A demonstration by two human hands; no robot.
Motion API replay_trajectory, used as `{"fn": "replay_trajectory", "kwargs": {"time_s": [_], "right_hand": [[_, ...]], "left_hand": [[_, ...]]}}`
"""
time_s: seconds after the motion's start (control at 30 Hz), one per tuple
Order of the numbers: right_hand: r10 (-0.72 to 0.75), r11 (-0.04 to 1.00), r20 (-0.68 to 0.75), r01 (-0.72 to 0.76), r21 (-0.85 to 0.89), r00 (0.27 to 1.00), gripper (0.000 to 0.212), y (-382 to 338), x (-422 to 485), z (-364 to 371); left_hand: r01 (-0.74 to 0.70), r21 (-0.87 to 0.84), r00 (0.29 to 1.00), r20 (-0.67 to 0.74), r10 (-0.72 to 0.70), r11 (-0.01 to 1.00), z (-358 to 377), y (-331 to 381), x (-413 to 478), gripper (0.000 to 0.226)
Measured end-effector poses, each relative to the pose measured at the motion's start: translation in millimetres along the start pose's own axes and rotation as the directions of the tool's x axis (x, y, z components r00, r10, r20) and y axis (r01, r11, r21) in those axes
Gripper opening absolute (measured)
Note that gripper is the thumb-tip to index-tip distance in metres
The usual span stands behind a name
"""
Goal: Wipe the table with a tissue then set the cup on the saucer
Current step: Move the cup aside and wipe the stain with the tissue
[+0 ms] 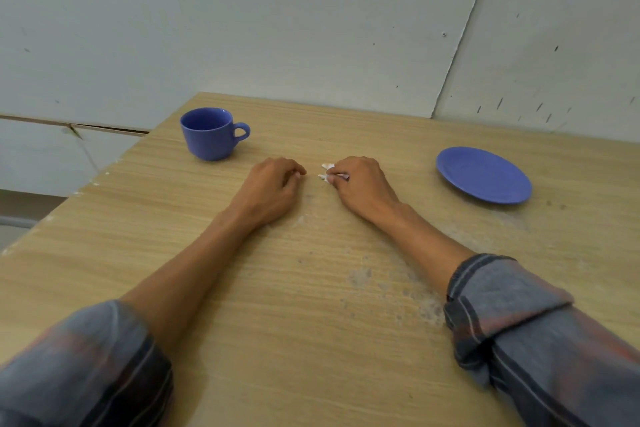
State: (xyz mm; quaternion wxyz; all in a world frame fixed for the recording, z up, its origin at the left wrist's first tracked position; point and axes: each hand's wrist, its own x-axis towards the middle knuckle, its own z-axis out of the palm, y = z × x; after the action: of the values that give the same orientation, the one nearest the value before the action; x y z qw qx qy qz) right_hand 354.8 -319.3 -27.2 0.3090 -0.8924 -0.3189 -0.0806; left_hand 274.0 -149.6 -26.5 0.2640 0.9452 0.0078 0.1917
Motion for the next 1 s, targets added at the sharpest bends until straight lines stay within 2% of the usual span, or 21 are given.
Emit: {"fn": "replay_trajectory", "kwargs": {"time_s": [0.2, 0.27, 0.33, 0.47, 0.53, 0.7, 0.77, 0.9, 1.0], "right_hand": [[0.185, 0.979, -0.138, -0.195, -0.065, 0.973, 0.017, 20, 40, -4], [0.227, 0.968, -0.143, -0.239, -0.074, 0.963, 0.018, 17, 53, -1], [0.191, 0.974, -0.081, -0.199, -0.107, 0.978, 0.022, 7, 58, 7], [0.004, 0.988, 0.078, 0.008, -0.153, 0.997, 0.019, -9, 52, 18], [-0.008, 0.991, 0.060, 0.016, -0.136, 0.998, 0.019, -4, 52, 11], [0.164, 0.975, -0.079, -0.174, -0.136, 0.983, 0.020, 8, 62, 4], [0.110, 0.984, -0.065, -0.118, -0.132, 0.992, 0.019, -7, 61, 16], [-0.103, 0.993, 0.046, 0.105, -0.046, 0.994, 0.017, -34, 41, 29], [-0.134, 0.990, 0.069, 0.136, -0.022, 0.989, 0.016, -25, 32, 15]], "left_hand": [[-0.008, 0.012, 0.999, 0.032, 0.008, 1.000, 2, -4, 1, 0.028], [0.004, -0.004, 0.999, 0.032, -0.004, 1.000, 1, -4, 2, 0.028], [0.029, -0.026, 0.999, 0.017, -0.028, 0.999, 1, -4, 3, 0.028], [0.120, -0.071, 0.990, -0.063, -0.125, 0.990, 0, -5, 4, 0.031], [0.156, -0.062, 0.983, -0.082, -0.161, 0.986, 0, -6, 4, 0.033], [0.202, 0.037, 0.978, -0.057, -0.200, 0.979, 3, -6, 2, 0.040], [0.216, 0.077, 0.976, -0.048, -0.213, 0.973, 5, -7, 3, 0.045], [0.223, 0.141, 0.975, -0.037, -0.220, 0.965, 8, -7, 3, 0.050], [0.214, 0.198, 0.977, -0.023, -0.214, 0.956, 7, -7, 3, 0.049]]}}
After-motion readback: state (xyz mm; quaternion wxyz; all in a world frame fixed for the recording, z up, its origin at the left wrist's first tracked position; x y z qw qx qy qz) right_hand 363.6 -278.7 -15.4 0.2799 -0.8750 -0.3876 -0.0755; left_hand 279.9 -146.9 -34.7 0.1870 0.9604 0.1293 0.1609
